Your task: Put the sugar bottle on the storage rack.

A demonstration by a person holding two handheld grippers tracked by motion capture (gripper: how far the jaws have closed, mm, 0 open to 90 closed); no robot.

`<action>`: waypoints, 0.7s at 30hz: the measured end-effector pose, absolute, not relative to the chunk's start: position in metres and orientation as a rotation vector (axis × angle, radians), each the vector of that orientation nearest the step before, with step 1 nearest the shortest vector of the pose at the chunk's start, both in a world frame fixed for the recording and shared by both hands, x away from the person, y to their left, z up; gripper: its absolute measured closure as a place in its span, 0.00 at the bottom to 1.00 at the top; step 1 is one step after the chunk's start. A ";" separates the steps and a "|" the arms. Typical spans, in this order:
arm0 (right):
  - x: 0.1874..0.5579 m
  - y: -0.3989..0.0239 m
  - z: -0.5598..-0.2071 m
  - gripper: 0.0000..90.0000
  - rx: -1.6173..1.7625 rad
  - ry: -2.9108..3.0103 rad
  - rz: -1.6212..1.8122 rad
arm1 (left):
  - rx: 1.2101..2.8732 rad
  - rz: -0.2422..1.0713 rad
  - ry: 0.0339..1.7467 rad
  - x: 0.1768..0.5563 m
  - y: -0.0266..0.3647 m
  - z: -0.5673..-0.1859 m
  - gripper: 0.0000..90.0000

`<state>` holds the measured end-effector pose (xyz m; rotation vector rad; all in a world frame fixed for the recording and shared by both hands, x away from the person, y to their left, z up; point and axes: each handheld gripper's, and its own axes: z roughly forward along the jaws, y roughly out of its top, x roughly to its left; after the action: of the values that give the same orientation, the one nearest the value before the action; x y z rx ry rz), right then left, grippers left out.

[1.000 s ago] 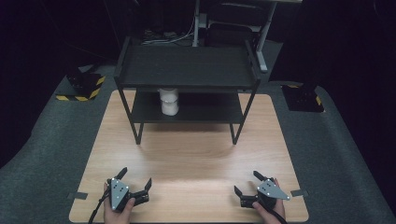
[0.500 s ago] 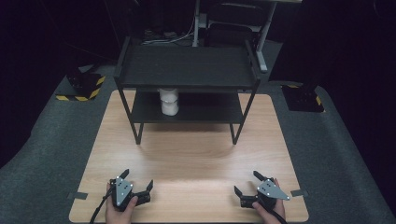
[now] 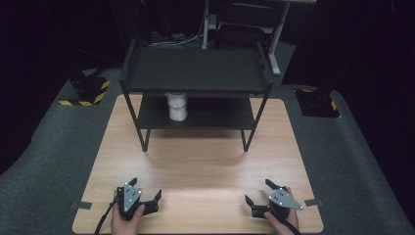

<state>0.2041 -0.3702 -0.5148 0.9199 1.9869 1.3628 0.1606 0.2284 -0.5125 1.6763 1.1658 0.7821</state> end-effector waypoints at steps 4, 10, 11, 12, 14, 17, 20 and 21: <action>0.204 -0.370 -0.515 0.00 0.918 1.988 1.364 | 1.662 0.772 1.165 0.160 0.231 -0.514 0.01; 0.205 -0.369 -0.514 0.00 0.938 1.986 1.358 | 1.666 0.770 1.163 0.160 0.231 -0.514 0.01; 0.205 -0.368 -0.514 0.00 0.941 1.985 1.354 | 1.667 0.772 1.160 0.160 0.231 -0.514 0.01; 0.206 -0.368 -0.513 0.00 0.943 1.985 1.352 | 1.669 0.774 1.158 0.160 0.231 -0.514 0.01; 0.206 -0.367 -0.513 0.00 0.944 1.985 1.351 | 1.675 0.778 1.157 0.160 0.230 -0.513 0.01; 0.204 -0.368 -0.514 0.00 0.952 1.974 1.352 | 1.680 0.802 1.158 0.160 0.226 -0.513 0.01; 0.203 -0.370 -0.515 0.00 0.972 1.958 1.364 | 1.680 0.827 1.168 0.160 0.221 -0.513 0.01; 0.202 -0.370 -0.515 0.00 0.972 1.958 1.364 | 1.680 0.830 1.172 0.160 0.219 -0.513 0.01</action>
<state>0.2025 -0.3699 -0.5153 0.9716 1.9583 1.3639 0.1605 0.2194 -0.5131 1.6802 1.1721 0.8296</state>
